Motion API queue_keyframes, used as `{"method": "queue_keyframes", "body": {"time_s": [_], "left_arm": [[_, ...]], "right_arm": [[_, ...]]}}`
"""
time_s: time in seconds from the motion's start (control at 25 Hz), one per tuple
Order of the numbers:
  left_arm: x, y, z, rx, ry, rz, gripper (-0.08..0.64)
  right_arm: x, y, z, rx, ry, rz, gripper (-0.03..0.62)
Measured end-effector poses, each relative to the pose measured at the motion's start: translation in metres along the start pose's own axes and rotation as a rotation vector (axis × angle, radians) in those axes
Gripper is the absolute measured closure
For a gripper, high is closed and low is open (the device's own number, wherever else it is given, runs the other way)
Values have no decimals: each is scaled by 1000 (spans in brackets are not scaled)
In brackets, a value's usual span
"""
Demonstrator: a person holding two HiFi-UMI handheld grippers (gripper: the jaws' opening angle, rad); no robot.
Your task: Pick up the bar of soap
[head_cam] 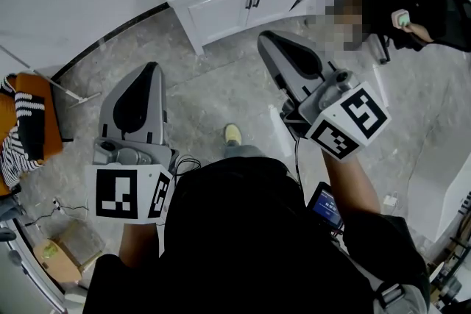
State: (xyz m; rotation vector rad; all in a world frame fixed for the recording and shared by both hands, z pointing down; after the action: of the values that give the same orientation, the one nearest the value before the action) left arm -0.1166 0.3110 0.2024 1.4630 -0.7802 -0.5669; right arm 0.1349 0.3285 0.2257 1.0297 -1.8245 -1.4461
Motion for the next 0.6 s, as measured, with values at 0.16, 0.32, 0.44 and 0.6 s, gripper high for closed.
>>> {"method": "queue_keyframes", "body": {"time_s": [0.16, 0.32, 0.44, 0.6], "left_arm": [[9, -6, -5, 21, -15, 2, 552], [9, -12, -7, 35, -25, 0, 552], [12, -16, -10, 44, -18, -7, 552], [16, -15, -14, 49, -4, -6, 552]], "right_arm": [[2, -2, -15, 11, -1, -5, 586], [2, -1, -18, 14, -12, -7, 586], [-1, -3, -21, 8, -7, -13, 586], [-4, -3, -24, -10, 4, -17, 586]]}}
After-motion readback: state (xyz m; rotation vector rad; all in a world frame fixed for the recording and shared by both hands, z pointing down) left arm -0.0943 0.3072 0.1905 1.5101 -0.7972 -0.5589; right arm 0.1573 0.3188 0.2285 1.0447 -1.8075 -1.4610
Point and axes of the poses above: the fingertips, and each gripper's own axes: x forward along the fingers, z to its left, y out of its underside, the point moved 9 cm from there along -x, backward along the fingers, and after that the axes turned 3 degrees about -z, right-handed, at the moved point
